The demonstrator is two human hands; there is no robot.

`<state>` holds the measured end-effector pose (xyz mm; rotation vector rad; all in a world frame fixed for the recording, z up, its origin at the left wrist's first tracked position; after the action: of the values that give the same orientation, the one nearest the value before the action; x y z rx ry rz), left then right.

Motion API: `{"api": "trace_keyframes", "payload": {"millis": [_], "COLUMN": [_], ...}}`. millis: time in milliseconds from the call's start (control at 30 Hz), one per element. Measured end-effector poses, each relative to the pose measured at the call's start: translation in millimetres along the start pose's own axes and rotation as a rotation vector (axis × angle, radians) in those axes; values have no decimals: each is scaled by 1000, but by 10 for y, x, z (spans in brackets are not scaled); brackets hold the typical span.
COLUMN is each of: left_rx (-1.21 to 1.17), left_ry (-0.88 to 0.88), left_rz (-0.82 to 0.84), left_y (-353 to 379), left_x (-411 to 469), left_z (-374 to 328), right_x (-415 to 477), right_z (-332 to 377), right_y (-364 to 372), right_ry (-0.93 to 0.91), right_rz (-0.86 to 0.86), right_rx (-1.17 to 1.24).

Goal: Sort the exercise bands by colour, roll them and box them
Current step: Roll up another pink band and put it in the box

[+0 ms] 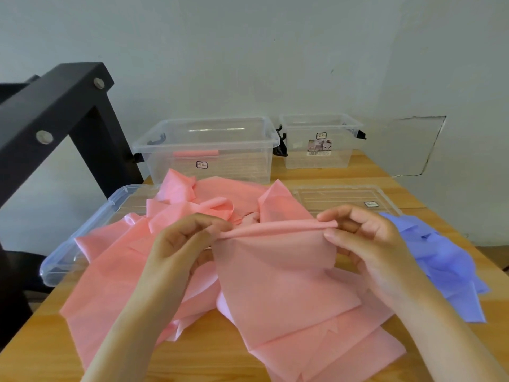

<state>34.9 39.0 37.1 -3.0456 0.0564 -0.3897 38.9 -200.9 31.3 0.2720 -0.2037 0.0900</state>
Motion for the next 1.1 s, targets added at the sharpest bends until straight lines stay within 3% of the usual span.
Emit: {"api": "trace_keyframes", "payload": {"millis": [100, 300, 433, 667, 833, 1100], "left_rx": [203, 293, 248, -30, 155, 178], "left_ry": [25, 76, 58, -15, 86, 53], "left_rz": [-74, -57, -12, 79, 35, -11], "left_y": [-28, 2, 24, 11, 33, 41], "left_x": [10, 25, 13, 13, -9, -4], "left_z": [26, -1, 38, 76, 0, 22], "right_x": [-1, 7, 5, -3, -5, -13], "right_z": [26, 36, 11, 11, 33, 54], "right_y": [-21, -20, -6, 16, 24, 19], "right_ry": [-75, -84, -52, 41, -53, -82], "right_rz": [-55, -94, -81, 12, -38, -88], "right_rx": [-135, -183, -143, 20, -85, -68]}}
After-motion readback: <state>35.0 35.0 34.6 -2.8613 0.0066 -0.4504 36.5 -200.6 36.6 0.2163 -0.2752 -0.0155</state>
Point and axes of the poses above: each hand's wrist, its own x-axis towards the middle knuckle, its own y-axis out of the palm, z = x × y, the point moved 6 cm from there along x, towards the middle knuckle, and after that the axes turned 11 degrees about x, right-handed, at the moved point
